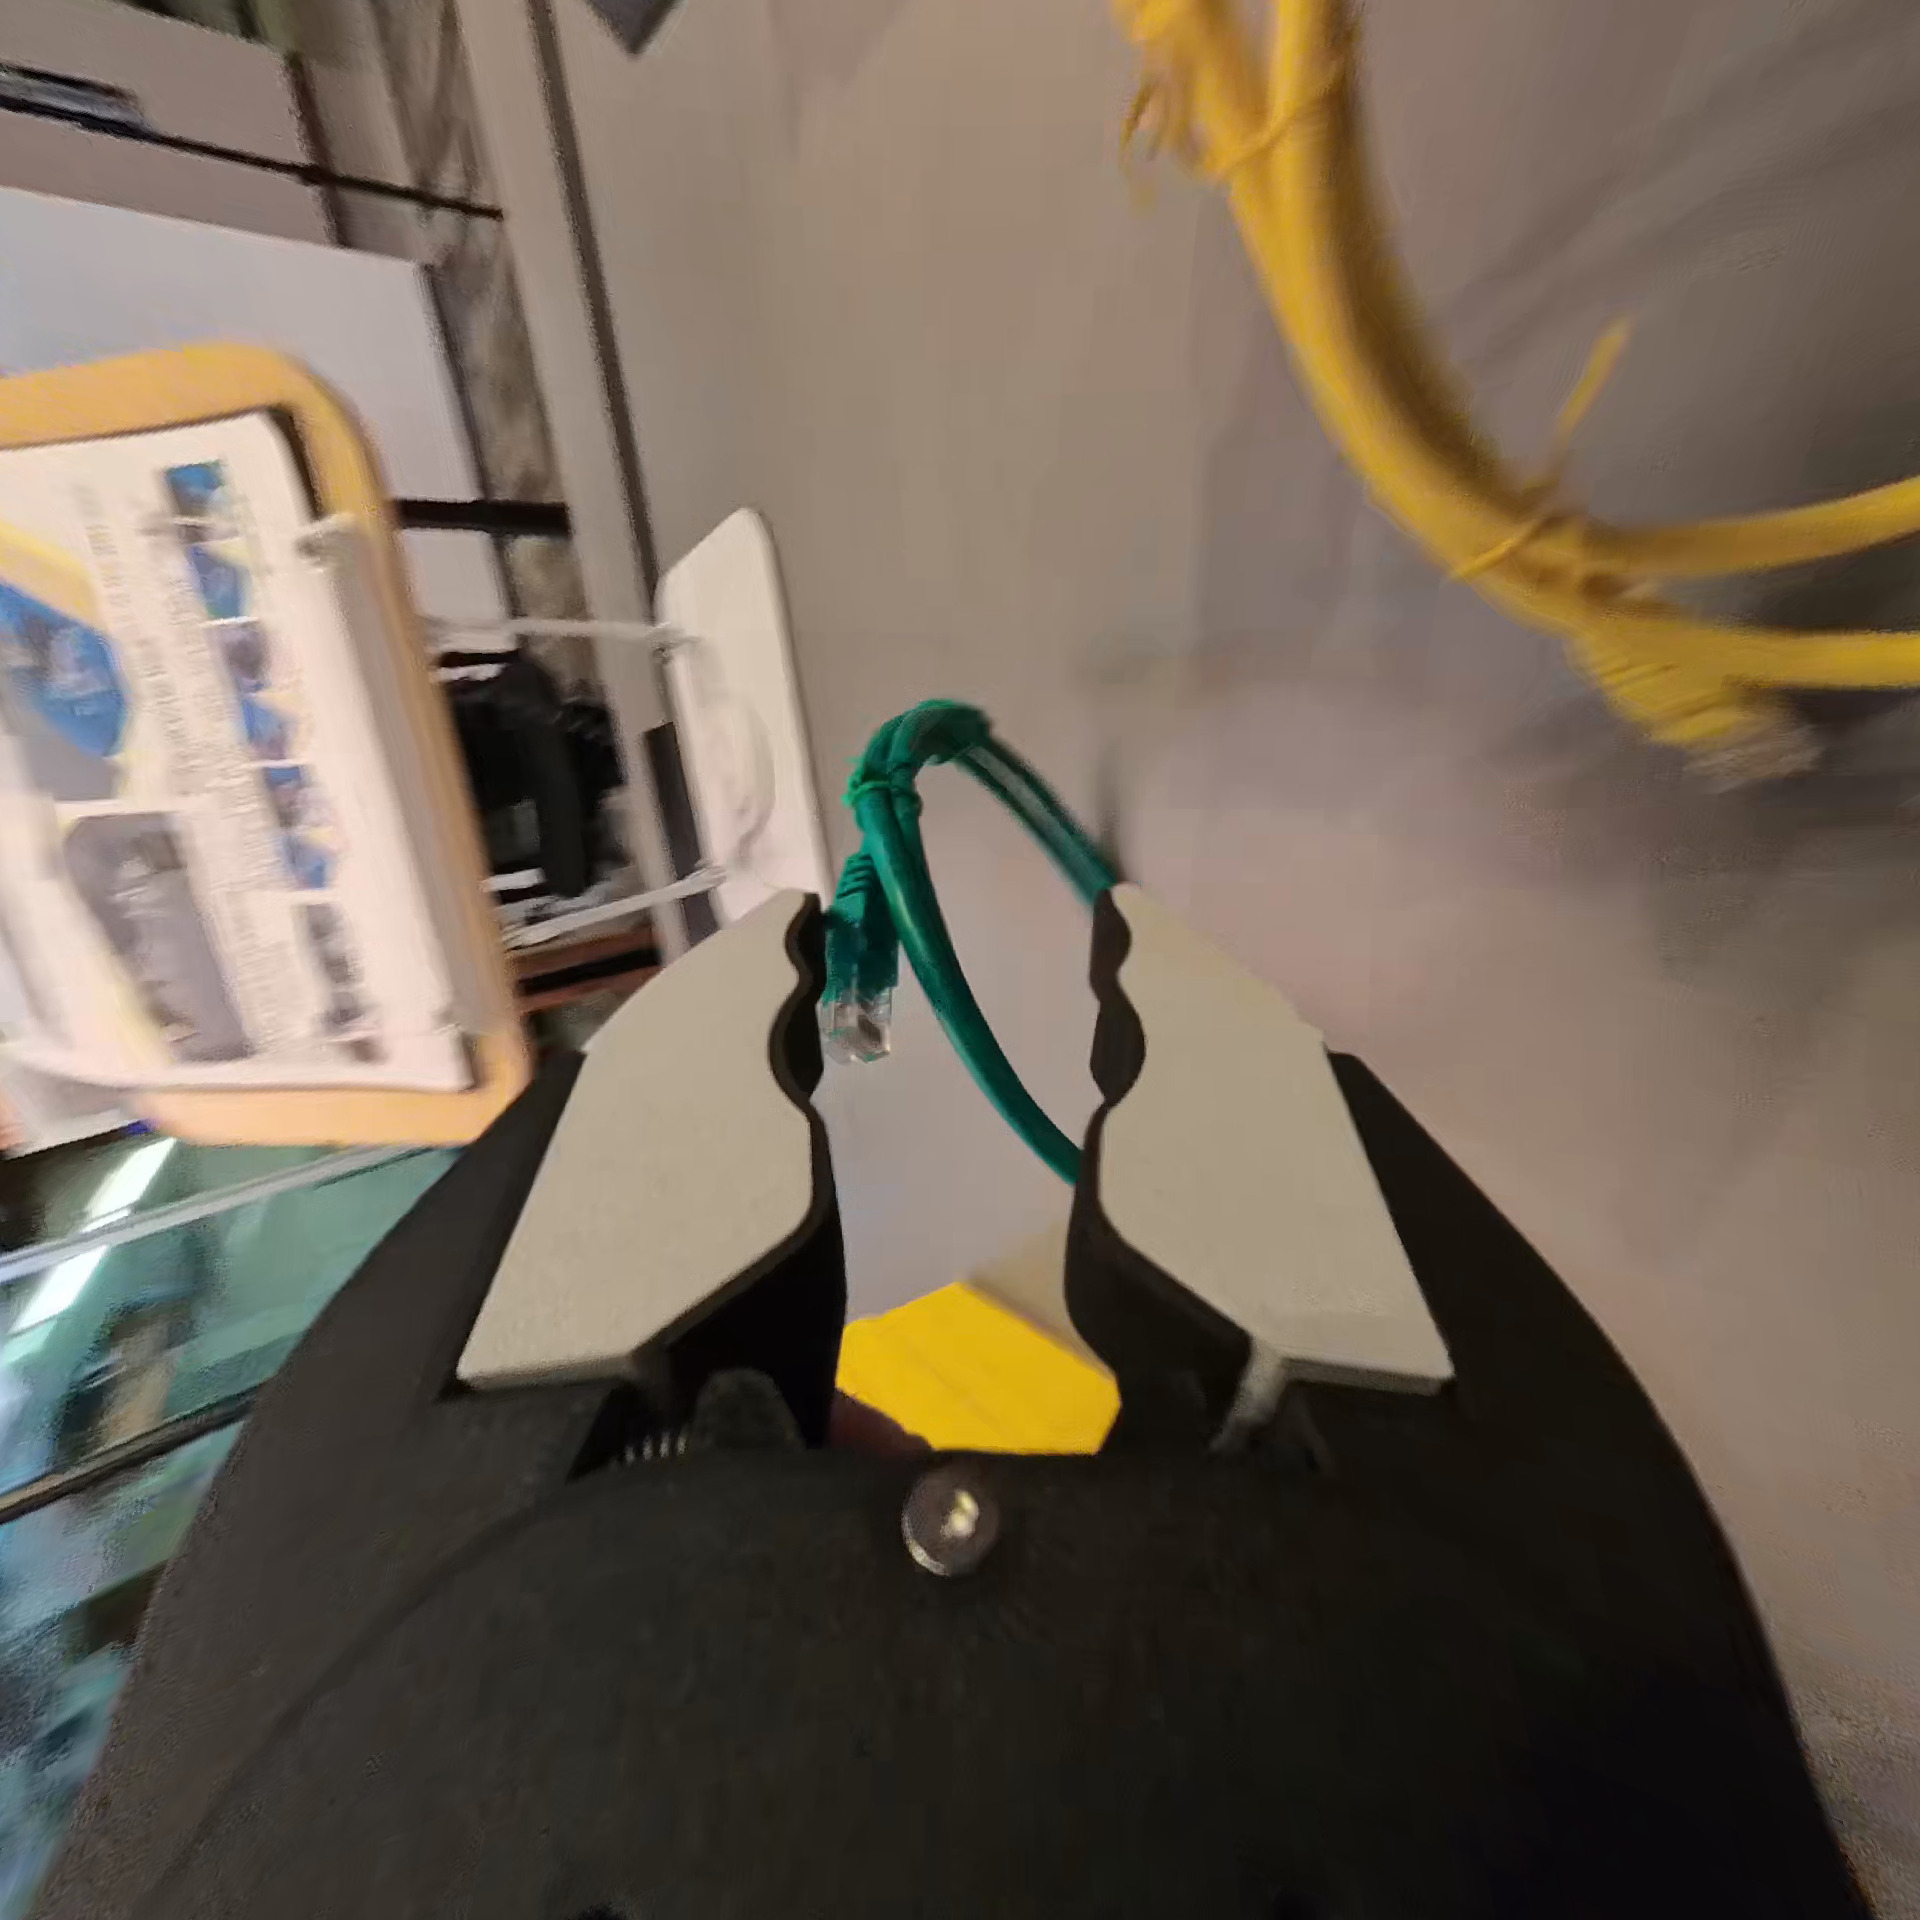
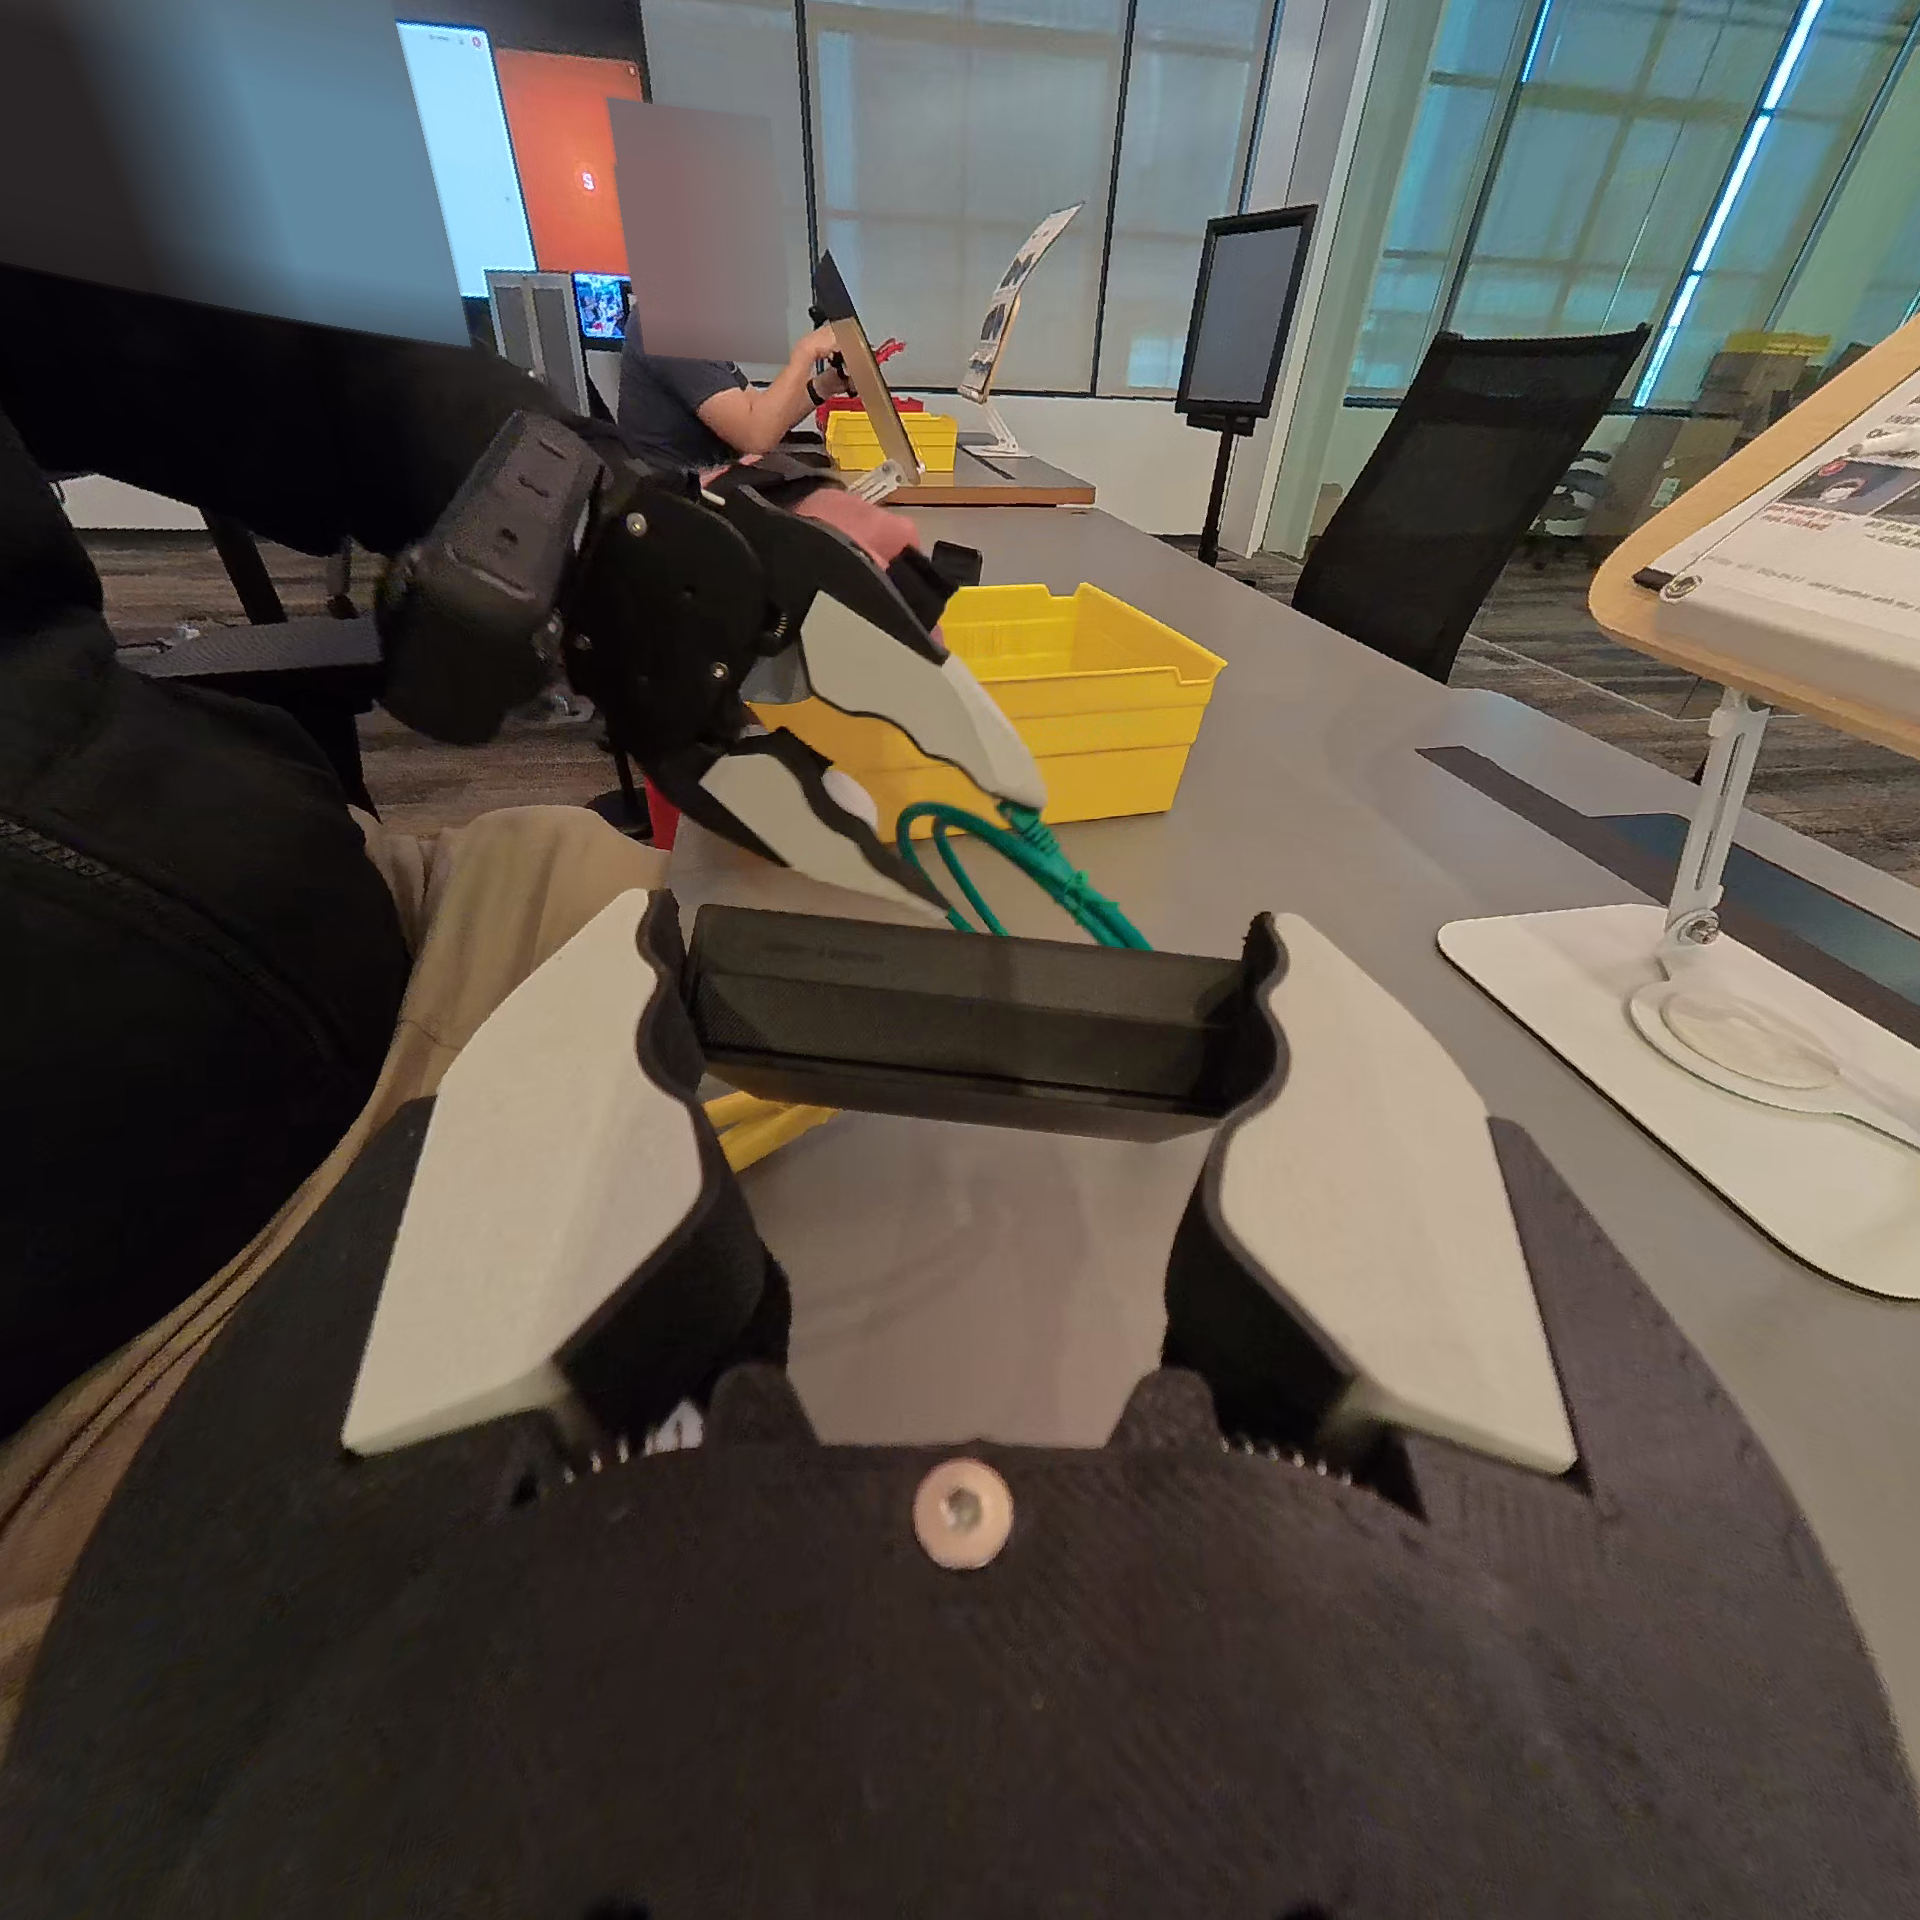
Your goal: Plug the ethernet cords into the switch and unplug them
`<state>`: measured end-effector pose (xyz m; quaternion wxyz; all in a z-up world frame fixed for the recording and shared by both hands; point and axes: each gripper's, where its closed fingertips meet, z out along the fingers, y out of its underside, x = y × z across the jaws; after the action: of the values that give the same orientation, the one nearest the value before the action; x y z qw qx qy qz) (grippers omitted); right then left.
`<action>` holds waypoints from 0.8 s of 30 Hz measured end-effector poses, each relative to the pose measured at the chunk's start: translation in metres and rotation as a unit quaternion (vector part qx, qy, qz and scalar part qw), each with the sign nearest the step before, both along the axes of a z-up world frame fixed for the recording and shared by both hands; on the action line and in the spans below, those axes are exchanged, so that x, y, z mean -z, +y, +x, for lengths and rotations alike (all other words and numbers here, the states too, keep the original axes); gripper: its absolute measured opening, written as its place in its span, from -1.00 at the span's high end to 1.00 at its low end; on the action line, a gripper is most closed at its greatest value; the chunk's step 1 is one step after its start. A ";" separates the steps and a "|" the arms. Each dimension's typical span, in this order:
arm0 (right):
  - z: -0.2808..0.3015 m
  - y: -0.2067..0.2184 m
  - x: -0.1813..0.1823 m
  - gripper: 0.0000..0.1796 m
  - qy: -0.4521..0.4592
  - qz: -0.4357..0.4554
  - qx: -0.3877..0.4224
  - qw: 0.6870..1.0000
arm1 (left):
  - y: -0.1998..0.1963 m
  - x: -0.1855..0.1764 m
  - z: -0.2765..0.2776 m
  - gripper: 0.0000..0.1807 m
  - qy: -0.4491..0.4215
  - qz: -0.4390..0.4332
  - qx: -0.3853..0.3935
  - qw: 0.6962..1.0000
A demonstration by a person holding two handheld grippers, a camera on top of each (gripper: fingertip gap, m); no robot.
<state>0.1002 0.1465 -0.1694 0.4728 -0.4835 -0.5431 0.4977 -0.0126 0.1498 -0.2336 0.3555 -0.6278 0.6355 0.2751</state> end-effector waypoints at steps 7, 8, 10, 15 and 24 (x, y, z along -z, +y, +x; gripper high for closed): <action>0.003 -0.001 0.000 -0.12 0.002 -0.001 0.000 1.000 | -0.043 0.009 0.027 0.41 -0.151 -0.242 0.048 0.957; 0.003 -0.001 0.000 -0.12 0.002 -0.001 -0.001 1.000 | -0.043 0.005 0.025 0.41 -0.157 -0.264 0.052 0.950; 0.003 -0.001 0.000 -0.12 0.003 -0.001 -0.002 1.000 | -0.031 -0.004 0.016 0.42 -0.145 -0.266 0.076 0.950; 0.003 -0.003 0.000 -0.12 0.004 -0.002 -0.007 1.000 | -0.002 0.010 0.018 0.40 -0.053 -0.237 0.168 0.955; 0.008 -0.003 0.001 -0.12 0.006 -0.003 -0.007 1.000 | 0.011 0.098 0.030 0.69 0.078 -0.285 0.205 0.933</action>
<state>0.1079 0.1431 -0.1700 0.4714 -0.4777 -0.5421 0.5056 0.0177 0.1610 -0.3320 0.1594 -0.5352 0.8280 0.0518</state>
